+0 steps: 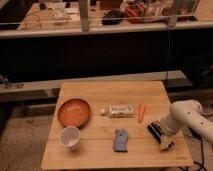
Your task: Place the eraser on the white sponge
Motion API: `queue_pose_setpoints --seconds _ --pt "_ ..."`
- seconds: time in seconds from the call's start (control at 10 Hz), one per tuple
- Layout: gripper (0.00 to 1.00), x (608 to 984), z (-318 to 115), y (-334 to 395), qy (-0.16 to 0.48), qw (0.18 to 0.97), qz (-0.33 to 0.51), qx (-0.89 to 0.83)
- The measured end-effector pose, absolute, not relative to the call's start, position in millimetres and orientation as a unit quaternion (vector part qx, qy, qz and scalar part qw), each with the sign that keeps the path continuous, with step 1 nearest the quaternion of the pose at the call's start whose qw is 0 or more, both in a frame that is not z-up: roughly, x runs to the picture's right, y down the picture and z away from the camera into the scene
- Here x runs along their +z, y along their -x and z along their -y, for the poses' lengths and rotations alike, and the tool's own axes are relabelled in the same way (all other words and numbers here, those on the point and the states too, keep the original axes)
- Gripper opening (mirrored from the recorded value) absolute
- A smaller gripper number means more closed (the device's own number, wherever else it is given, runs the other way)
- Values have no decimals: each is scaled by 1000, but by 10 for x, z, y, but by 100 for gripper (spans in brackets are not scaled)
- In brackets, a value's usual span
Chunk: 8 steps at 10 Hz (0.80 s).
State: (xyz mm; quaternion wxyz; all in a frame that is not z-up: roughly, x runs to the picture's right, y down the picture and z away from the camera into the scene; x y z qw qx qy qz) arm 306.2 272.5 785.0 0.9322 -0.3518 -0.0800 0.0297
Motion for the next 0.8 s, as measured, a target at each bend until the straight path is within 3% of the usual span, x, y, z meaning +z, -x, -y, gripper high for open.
queue_pose_setpoints --seconds 0.3,0.8 --pt "80 7710 -2704 -3008 347 933 89 22" --pt "80 6863 -2182 -2800 305 944 124 9"
